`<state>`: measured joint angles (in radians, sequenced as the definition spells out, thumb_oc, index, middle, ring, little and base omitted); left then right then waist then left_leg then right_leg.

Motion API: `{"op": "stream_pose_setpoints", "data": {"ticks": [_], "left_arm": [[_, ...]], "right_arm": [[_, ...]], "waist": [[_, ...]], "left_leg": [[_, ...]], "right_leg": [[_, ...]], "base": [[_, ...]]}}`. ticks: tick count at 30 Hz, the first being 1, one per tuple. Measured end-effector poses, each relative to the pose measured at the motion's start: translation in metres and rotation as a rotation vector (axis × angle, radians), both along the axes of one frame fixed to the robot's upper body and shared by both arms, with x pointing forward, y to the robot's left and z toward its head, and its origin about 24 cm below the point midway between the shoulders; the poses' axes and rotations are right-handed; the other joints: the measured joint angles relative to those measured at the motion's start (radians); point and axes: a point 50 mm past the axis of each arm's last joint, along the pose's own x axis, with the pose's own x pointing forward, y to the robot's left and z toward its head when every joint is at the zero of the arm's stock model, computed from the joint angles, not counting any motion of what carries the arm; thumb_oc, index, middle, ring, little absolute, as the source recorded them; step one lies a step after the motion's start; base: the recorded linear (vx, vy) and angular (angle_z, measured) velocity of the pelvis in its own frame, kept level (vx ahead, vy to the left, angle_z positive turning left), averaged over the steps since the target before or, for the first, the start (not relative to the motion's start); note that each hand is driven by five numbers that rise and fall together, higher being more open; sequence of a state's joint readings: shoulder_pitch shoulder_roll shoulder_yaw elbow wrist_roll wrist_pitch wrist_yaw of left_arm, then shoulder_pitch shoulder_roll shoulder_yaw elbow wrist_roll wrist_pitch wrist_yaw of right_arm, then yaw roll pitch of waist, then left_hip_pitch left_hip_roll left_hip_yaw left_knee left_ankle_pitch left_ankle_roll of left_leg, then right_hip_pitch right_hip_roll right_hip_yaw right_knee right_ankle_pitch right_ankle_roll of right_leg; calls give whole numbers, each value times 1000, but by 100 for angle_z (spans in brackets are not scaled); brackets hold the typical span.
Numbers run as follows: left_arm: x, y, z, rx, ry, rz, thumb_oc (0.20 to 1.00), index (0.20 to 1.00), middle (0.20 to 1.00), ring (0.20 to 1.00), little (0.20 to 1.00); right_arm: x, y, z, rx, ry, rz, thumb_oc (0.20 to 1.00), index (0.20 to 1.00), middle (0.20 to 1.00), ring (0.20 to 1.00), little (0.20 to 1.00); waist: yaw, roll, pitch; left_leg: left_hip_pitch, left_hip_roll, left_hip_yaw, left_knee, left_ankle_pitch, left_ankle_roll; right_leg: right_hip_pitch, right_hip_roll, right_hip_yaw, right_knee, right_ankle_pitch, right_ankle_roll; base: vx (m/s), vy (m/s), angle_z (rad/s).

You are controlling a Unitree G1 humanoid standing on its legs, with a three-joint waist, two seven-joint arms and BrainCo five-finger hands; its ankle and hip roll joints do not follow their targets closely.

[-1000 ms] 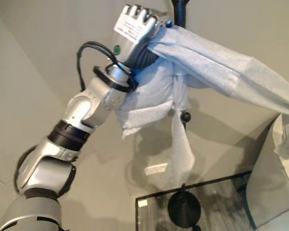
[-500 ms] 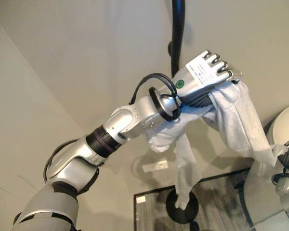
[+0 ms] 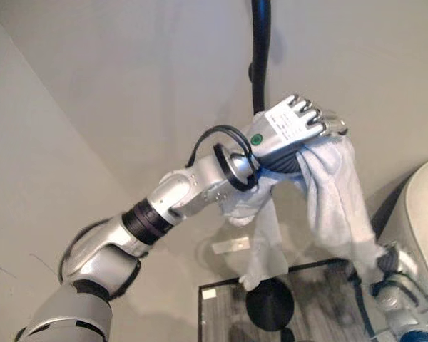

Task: Hang the clothes on the sofa on the clothes rack.

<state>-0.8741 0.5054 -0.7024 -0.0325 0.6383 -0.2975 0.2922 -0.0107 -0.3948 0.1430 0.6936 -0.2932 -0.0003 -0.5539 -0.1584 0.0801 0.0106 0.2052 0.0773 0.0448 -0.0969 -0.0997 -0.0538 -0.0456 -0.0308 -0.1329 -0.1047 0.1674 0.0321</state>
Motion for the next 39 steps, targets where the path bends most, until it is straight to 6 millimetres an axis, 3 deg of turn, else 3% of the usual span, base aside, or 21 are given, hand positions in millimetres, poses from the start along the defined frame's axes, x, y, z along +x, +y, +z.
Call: {"op": "stream_pose_setpoints", "data": {"ticks": [4,6,17,22,29,33,39], "left_arm": [[-6,-8,-19,-41,95,-26,1000,1000,1000,1000,1000],[-7,-8,-19,-32,95,-32,1000,1000,1000,1000,1000],[-4,-3,-20,-43,111,-10,1000,1000,1000,1000,1000],[-2,5,-27,-70,146,23,1000,1000,1000,1000,1000],[0,15,-37,-84,222,39,1000,1000,1000,1000,1000],[0,23,-45,15,117,101,1000,1000,1000,1000,1000],[6,44,-75,-58,114,268,1000,1000,1000,1000,1000]], "right_arm": [[-10,28,-26,128,98,21,200,200,200,200,200],[-16,38,-35,205,133,7,200,200,200,200,200],[-20,35,-39,307,148,-46,200,200,200,200,200],[-28,29,-46,371,158,-124,200,200,200,200,200],[-57,24,-68,465,261,-307,200,200,200,200,200],[-58,28,-69,486,272,-294,200,200,200,200,200],[-52,28,-67,485,248,-286,200,200,200,200,200]], "waist": [[-2,5,-2],[-3,15,-7],[-4,61,-7],[1,61,-7],[21,43,-5],[24,42,-7],[35,42,-13]], "left_leg": [[-2,0,3,1,3,-6],[-3,0,4,4,4,-6],[-4,0,1,0,4,-6],[-8,9,1,0,4,-6],[-14,23,5,0,11,-14],[-29,34,6,-1,13,-10],[-37,53,13,-1,21,-23]], "right_leg": [[-2,0,-2,0,-1,-1],[-1,-1,-2,0,-1,-1],[0,-5,-10,0,-2,0],[6,-3,-28,0,-5,-3],[13,-6,-57,0,-7,-2],[10,-8,-82,0,-9,2],[13,-2,-108,0,-15,-5]], "base": [[0,0,0],[0,0,0],[5,-5,1],[16,-19,9],[10,-2,13],[1,-6,17],[-3,-21,15]]}}
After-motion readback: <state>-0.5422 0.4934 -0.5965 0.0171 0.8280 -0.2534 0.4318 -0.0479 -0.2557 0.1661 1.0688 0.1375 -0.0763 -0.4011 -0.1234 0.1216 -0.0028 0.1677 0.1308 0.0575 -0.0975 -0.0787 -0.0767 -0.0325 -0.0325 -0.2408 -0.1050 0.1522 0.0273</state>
